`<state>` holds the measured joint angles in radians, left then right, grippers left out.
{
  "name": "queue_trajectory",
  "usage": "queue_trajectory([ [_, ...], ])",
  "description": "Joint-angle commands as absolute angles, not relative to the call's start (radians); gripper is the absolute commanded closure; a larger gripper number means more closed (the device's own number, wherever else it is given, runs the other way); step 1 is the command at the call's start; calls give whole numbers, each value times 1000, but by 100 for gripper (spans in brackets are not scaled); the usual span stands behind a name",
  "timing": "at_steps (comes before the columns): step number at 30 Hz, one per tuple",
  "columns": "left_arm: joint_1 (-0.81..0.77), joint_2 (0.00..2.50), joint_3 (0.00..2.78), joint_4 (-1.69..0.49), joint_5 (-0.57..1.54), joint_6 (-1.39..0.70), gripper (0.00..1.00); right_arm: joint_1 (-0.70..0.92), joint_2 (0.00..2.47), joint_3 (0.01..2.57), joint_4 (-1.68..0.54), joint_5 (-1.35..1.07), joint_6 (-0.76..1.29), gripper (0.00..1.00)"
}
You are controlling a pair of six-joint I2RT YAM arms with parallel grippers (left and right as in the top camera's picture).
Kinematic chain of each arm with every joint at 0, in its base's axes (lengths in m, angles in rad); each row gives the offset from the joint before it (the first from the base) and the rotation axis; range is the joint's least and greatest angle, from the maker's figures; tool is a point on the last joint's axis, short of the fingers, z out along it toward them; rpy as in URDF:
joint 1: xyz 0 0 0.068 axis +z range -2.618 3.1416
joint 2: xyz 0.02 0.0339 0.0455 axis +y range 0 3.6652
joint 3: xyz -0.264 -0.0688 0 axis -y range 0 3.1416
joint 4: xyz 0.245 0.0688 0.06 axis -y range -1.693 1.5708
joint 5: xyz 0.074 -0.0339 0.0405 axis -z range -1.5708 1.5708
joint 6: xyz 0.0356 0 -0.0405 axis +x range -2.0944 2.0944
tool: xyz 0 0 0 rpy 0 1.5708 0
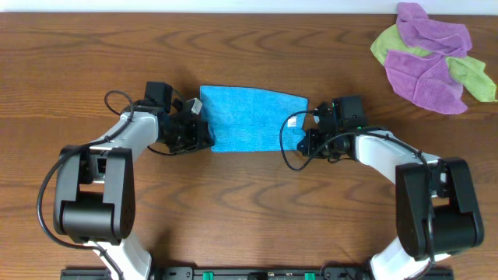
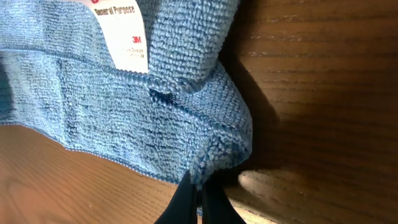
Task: Fold the cloth
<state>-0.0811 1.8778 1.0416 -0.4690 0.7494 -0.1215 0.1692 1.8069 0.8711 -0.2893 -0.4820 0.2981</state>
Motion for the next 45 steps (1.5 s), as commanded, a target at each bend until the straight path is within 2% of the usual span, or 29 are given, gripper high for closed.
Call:
queue_trajectory([
  [1,-79,1893,1036,-483,752,-163,94,170,1851,853,-311,-454,315,99],
  [7,-79,1892,1036,-541,833,-173,94,170,1849,879,-359,-484,318,99],
  [13,-79,1856,1037,-636,947,-156,94,170,1783,1003,-560,-481,250,99],
  [19,-79,1646,1065,-654,967,-159,94,170,1603,1132,-702,-414,219,99],
  [27,-79,1370,1305,-678,886,-215,94,171,1423,1327,-833,-400,220,99],
  [29,-79,1348,1347,-733,775,-212,94,171,1405,1354,-869,-363,220,99],
  [36,-79,1357,1357,-805,751,-179,94,181,1400,1360,-956,-363,219,99],
  [40,-79,1362,1357,-791,693,-179,94,187,1401,1361,-916,-350,225,99],
  [45,-77,1432,1358,-717,653,-168,94,197,1423,1362,-830,-201,284,99],
])
